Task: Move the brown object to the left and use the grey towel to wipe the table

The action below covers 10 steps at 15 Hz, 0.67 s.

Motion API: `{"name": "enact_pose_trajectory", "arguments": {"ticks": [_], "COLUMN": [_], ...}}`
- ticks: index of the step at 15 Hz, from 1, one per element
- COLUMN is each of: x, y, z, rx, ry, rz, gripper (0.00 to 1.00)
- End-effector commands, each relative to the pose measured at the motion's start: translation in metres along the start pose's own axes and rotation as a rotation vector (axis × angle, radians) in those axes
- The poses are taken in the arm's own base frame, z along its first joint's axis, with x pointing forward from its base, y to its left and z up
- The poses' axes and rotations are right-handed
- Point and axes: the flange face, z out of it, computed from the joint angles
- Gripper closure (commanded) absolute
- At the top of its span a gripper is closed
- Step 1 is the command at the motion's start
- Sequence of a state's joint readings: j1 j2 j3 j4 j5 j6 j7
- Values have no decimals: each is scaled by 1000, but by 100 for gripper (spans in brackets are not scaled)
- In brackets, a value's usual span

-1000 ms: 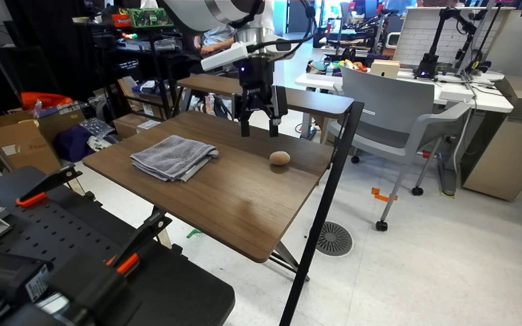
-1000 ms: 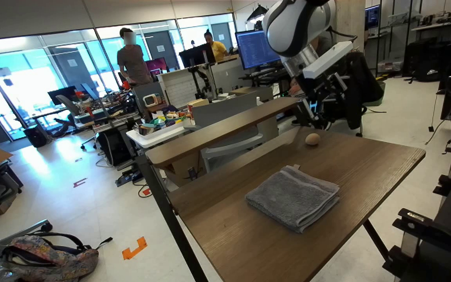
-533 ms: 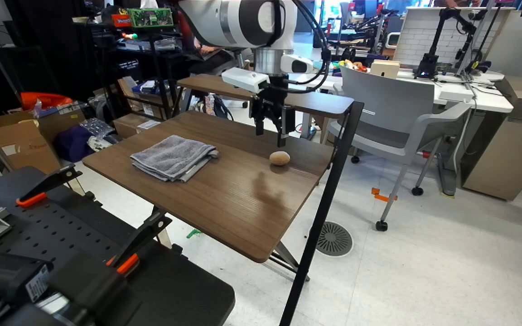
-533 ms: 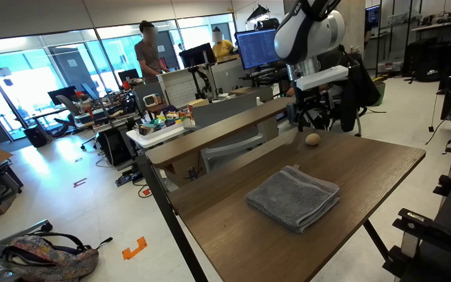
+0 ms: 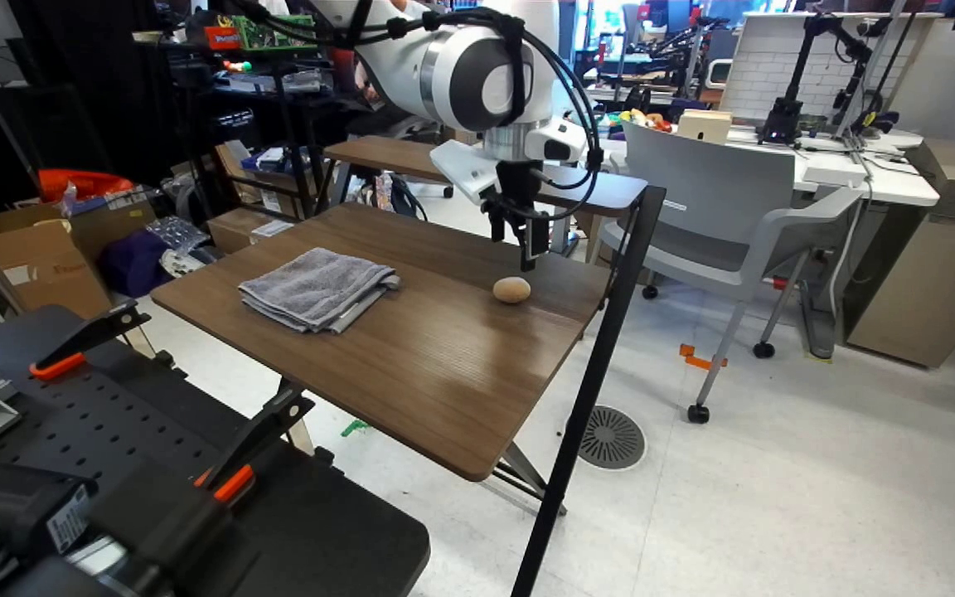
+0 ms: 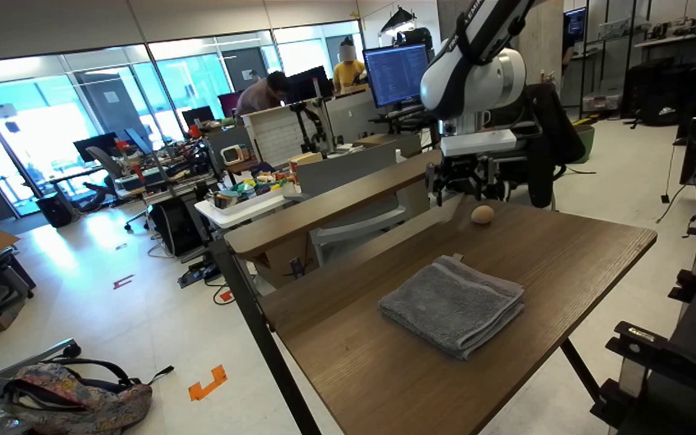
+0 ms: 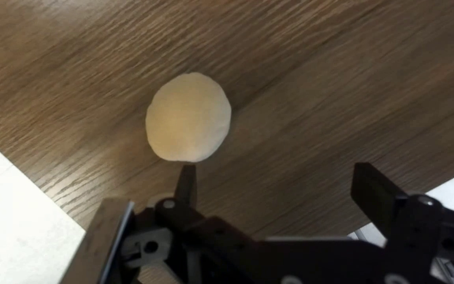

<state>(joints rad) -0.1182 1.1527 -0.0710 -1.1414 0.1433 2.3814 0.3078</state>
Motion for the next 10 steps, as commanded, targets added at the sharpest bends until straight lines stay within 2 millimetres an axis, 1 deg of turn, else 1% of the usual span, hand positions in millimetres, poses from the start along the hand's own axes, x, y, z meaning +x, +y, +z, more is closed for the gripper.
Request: {"name": "enact_pose_trajectory", "arguments": {"ticks": [1,4,6,8,10], "x": [6,7,9,10,7], "y": [0,3,3,4,7], "z": [24,36,37,32,16], "rx": [10,-7,-15,-33,-101], "ry": [18,15,30,32,-2], "rz": [45,70,75,81,109], "gripper": [0,0,0,0,0]}}
